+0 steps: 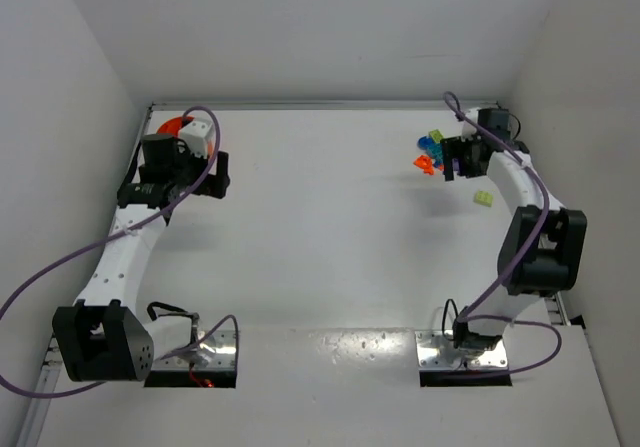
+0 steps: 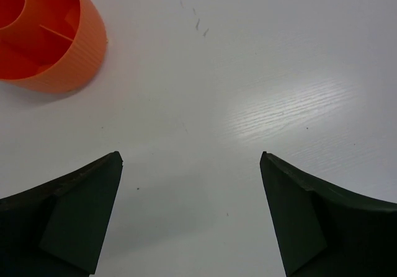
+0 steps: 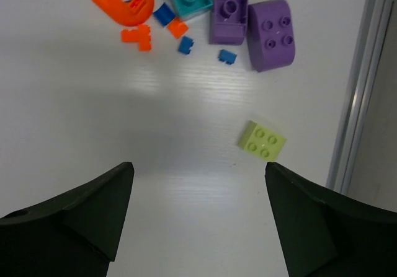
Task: Sort the legos into containers by color
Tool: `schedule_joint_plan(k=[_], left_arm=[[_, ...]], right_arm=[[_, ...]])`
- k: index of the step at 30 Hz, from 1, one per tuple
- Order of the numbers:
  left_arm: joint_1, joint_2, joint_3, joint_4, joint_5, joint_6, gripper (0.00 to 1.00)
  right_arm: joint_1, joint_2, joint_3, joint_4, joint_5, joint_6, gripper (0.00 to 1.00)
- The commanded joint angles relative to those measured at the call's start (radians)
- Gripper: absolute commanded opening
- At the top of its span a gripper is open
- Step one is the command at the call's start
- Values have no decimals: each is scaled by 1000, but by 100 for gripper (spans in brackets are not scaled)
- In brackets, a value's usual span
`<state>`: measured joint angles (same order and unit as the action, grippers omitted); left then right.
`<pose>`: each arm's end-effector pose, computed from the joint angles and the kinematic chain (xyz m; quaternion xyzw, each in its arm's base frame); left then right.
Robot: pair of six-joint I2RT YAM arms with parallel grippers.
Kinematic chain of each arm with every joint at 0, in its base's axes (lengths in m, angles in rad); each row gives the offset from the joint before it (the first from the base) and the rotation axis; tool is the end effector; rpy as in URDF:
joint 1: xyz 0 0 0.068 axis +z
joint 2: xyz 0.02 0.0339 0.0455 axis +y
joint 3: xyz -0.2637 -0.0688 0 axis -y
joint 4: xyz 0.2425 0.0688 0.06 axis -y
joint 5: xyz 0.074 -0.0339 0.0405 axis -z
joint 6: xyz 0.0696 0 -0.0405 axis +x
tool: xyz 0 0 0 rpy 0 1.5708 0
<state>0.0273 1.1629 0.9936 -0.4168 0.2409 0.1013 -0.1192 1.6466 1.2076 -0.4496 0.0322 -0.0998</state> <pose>0.2828 -0.0089 0.2955 0.0891 0.8721 -0.0755 0.4751 0.3726 -0.0469 0.2162 0.0145 0.9422 -0.0516 0.3308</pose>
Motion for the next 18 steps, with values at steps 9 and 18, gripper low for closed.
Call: schedule_joint_plan(k=[9,18], left_arm=[[-6,73,92,-25,187,55,99],[-15,106,102,-25,209,75,99]], right_arm=[[-112,332,370,-83,-12,-190,77],[-154,539,631,-189,-51,-202,77]])
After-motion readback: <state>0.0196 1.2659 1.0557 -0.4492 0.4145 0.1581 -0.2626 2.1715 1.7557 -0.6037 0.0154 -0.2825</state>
